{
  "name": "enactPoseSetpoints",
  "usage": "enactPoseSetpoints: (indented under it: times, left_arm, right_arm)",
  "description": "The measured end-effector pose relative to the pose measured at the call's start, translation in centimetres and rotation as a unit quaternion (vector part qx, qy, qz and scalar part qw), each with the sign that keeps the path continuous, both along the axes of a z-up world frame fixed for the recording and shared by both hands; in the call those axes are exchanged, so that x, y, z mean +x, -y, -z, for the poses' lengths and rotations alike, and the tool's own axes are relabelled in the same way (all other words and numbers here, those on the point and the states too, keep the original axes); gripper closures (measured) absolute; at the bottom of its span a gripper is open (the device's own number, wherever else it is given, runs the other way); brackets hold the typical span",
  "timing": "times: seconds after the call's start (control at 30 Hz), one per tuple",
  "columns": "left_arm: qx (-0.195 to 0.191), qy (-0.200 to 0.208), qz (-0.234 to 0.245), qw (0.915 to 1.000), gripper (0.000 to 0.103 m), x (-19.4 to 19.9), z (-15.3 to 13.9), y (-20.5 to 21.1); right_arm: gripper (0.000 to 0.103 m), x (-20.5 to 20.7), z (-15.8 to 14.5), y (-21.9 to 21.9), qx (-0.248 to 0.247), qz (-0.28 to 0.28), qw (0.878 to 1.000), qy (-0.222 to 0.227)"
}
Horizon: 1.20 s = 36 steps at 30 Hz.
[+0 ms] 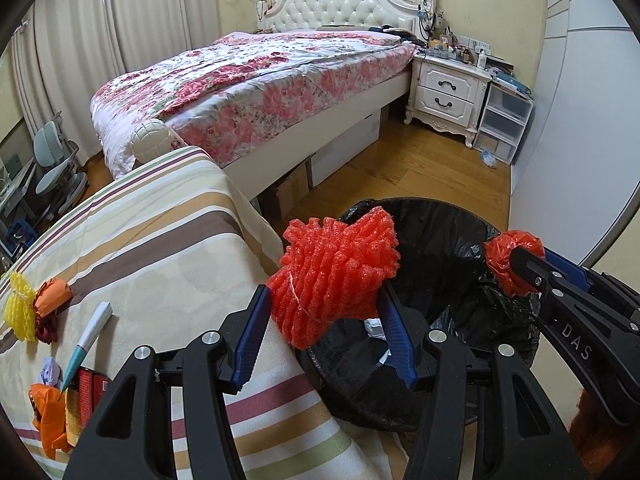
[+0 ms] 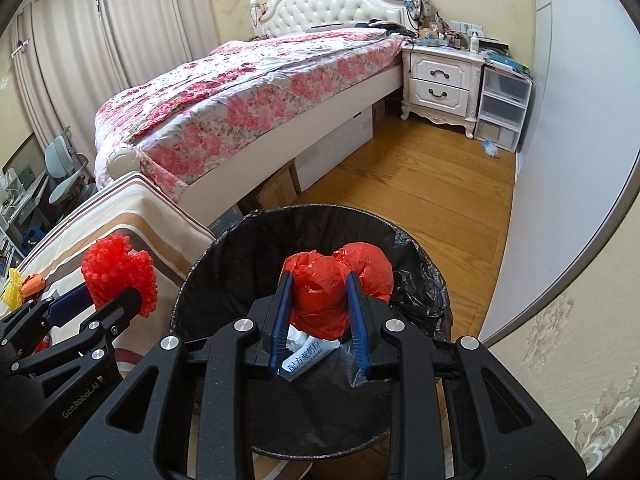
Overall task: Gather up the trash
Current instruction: 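Carry both items over the black bin and open both grippers, then move both tools back over the table toward the yellow foam net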
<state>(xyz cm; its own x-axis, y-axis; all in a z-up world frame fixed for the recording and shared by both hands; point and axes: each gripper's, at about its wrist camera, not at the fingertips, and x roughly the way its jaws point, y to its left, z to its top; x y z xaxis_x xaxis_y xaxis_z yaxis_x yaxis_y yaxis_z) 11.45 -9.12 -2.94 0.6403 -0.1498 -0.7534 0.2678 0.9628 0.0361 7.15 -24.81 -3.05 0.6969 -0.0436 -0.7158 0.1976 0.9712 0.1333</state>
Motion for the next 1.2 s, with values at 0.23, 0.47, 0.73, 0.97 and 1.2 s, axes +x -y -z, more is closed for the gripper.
enactPoseSetpoints:
  times: [0.23,0.47,0.73,0.97,1.2]
  left_arm:
    - [0.004,-0.003,-0.002,1.0000,0.047,0.4,0.3,0.4]
    - [0.004,0.000,-0.007,1.0000,0.030,0.5,0.4,0.5]
    - [0.002,-0.002,-0.013,0.9999,0.026,0.4,0.2,0.2]
    - [-0.002,0.000,-0.023,0.9997,0.026,0.1,-0.4,-0.9]
    - [-0.004,0.007,-0.045,0.9989,0.026,-1.1,-1.5,-3.6]
  right_arm:
    - [0.076,0.4,0.4,0.4,0.005,0.002,1.000,-0.006]
    - [0.063,0.3,0.5,0.8,0.011,0.012,1.000,-0.004]
    - [0.055,-0.1,0.4,1.0,0.008,0.021,1.000,-0.002]
    - [0.054,-0.4,0.4,0.6,0.006,0.019,1.000,-0.005]
    - [0.048,-0.7,0.1,-0.7,0.007,0.009,1.000,-0.006]
